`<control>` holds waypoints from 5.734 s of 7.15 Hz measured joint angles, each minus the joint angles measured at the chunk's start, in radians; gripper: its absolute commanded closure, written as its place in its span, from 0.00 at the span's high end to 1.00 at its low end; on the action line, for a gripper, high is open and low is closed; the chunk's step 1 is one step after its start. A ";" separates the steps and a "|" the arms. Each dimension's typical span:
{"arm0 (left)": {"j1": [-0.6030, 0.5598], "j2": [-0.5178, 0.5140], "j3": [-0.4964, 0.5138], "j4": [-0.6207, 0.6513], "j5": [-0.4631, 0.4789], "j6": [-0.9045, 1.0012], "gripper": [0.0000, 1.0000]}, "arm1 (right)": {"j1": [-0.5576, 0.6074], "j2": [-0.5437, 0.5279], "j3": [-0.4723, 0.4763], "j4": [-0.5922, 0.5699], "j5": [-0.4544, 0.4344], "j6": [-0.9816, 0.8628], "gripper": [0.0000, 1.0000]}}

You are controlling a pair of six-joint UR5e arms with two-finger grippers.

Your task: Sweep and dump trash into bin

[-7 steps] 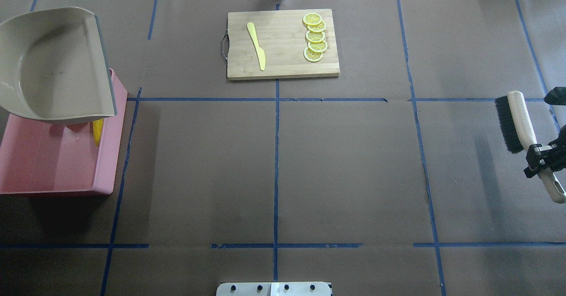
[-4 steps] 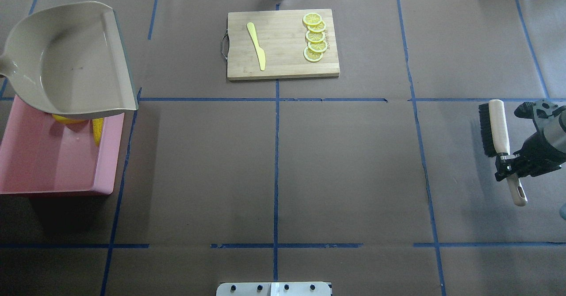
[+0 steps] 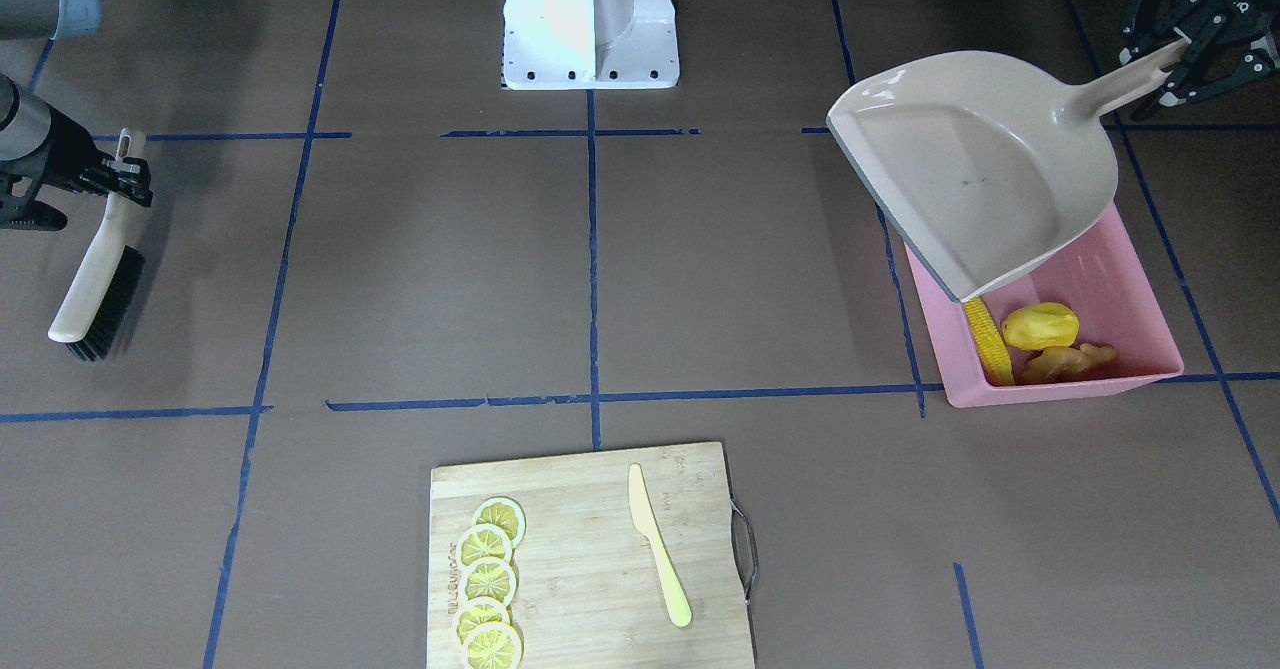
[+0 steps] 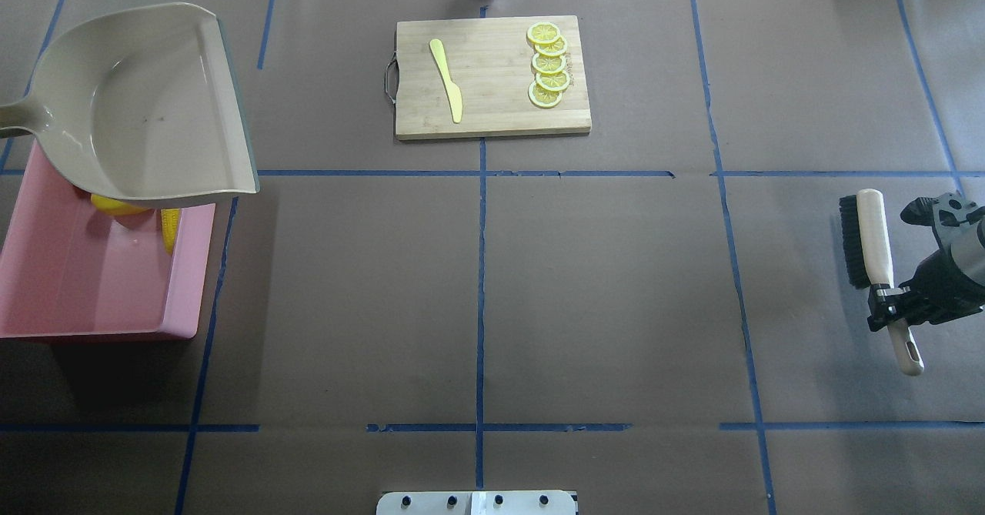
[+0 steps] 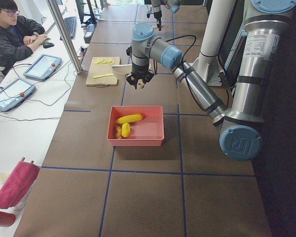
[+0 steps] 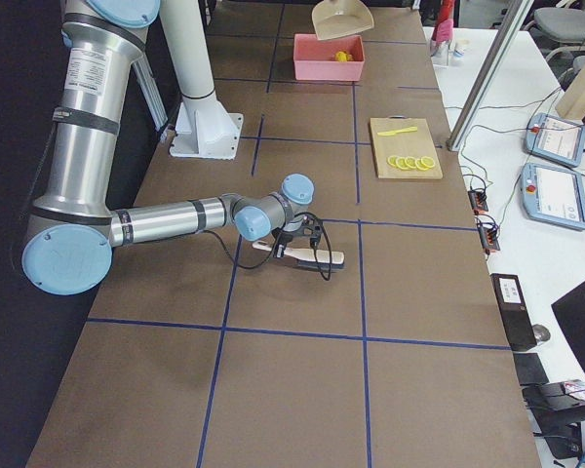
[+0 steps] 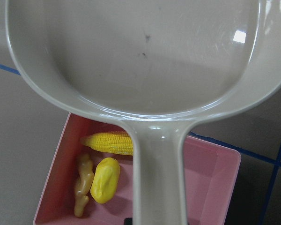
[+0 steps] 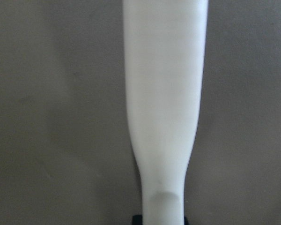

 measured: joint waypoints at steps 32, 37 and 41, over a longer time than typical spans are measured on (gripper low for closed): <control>0.575 -0.149 0.305 -0.377 0.291 -0.274 0.99 | 0.276 0.023 0.165 0.011 -0.048 -0.026 1.00; 0.273 -0.073 0.252 -0.192 0.257 -0.377 1.00 | 0.303 0.055 0.170 0.010 -0.054 -0.030 1.00; -0.064 -0.075 0.363 0.110 0.153 -0.536 1.00 | 0.332 0.105 0.136 0.000 -0.041 -0.088 1.00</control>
